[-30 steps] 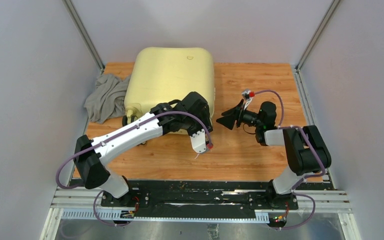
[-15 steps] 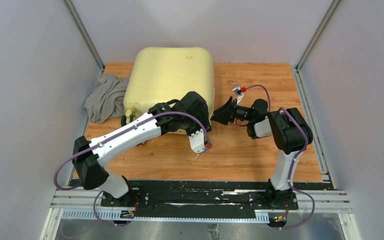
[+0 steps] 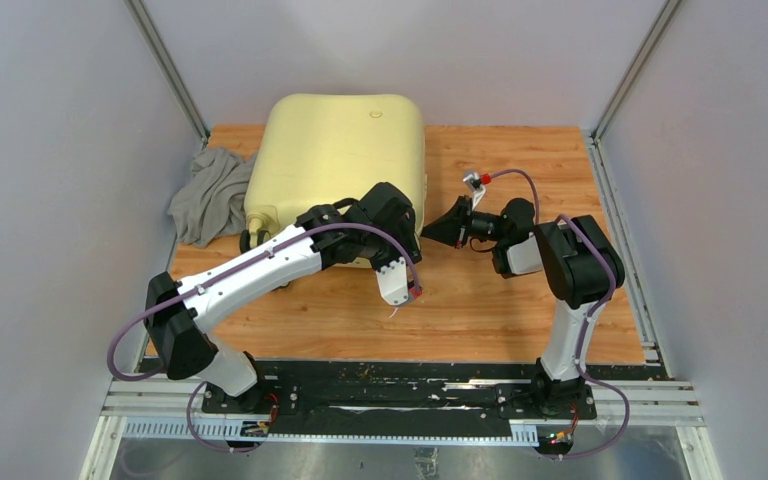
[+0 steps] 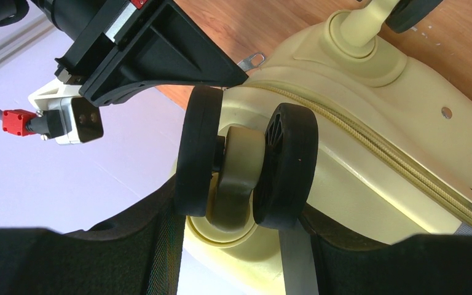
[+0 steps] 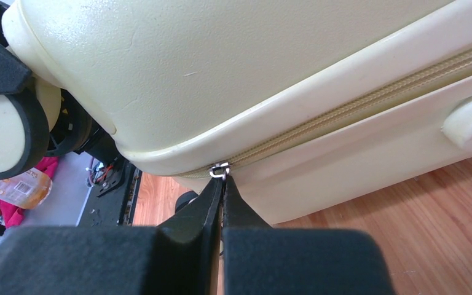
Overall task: Pack the luggage
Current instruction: Zip the luggage at the center of the board.
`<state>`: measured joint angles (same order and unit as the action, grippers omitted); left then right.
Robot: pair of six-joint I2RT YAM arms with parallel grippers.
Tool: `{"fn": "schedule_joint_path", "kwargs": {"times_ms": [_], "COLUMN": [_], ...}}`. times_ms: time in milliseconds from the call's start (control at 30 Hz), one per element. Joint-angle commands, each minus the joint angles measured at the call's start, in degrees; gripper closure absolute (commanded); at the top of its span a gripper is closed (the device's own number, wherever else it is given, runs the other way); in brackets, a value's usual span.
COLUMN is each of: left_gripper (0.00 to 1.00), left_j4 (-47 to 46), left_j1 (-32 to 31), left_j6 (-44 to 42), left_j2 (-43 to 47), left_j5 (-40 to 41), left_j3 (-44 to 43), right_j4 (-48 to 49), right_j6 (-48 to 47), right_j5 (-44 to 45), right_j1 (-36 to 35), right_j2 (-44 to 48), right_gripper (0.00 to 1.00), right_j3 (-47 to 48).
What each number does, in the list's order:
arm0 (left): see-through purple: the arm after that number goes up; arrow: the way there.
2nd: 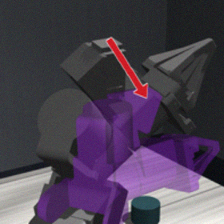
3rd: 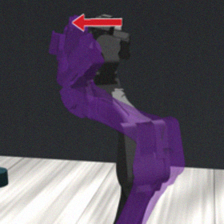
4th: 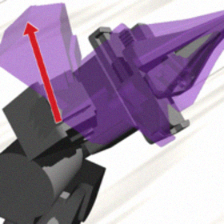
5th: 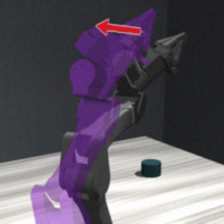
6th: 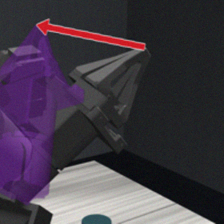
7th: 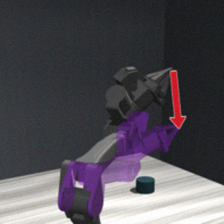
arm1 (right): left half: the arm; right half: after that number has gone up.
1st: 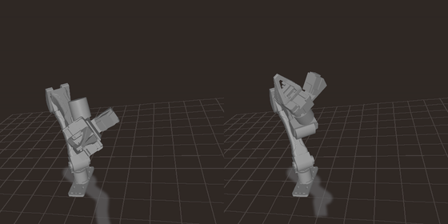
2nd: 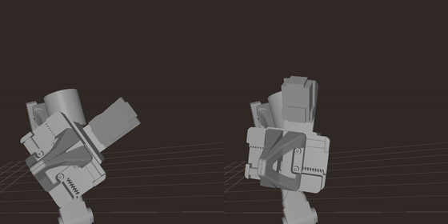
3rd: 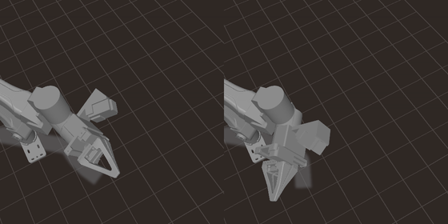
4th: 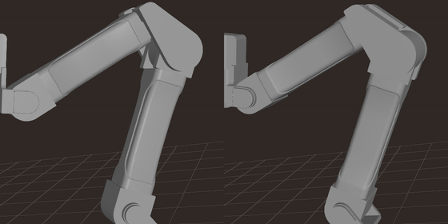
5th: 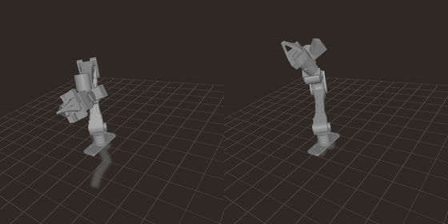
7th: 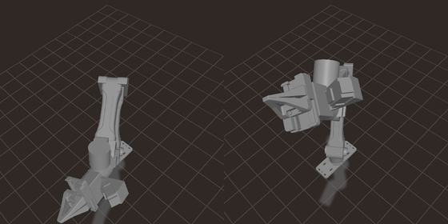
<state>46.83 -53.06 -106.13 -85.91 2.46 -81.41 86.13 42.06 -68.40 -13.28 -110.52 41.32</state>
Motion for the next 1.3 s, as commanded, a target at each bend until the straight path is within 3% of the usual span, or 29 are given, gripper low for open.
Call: {"fn": "schedule_joint_path", "kwargs": {"times_ms": [0,500,833,1267], "left_gripper": [1.0,1.0,1.0,1.0], "left_j4": [-8.3,-8.4,-9.0,-12.9], "left_j1": [0.8,0.7,0.8,0.6], "left_j6": [2.5,2.5,4.8,5.7], "left_j2": [5.3,4.9,-0.3,-4.4], "left_j5": [3.7,3.3,4.0,3.6], "left_j3": [-6.0,-7.4,-10.6,-11.4], "right_j4": [5.3,3.8,-34.9,-40.9], "right_j6": [-0.2,-2.6,-27.3,-29.3], "right_j5": [0.4,2.8,10.6,18.5], "right_j1": [-1.9,-3.5,-11.9,-18.3], "right_j2": [2.7,8.2,29.6,40.5], "right_gripper": [1.0,1.0,1.0,1.0], "right_j3": [-1.0,-9.1,-15.1,-19.0]}}
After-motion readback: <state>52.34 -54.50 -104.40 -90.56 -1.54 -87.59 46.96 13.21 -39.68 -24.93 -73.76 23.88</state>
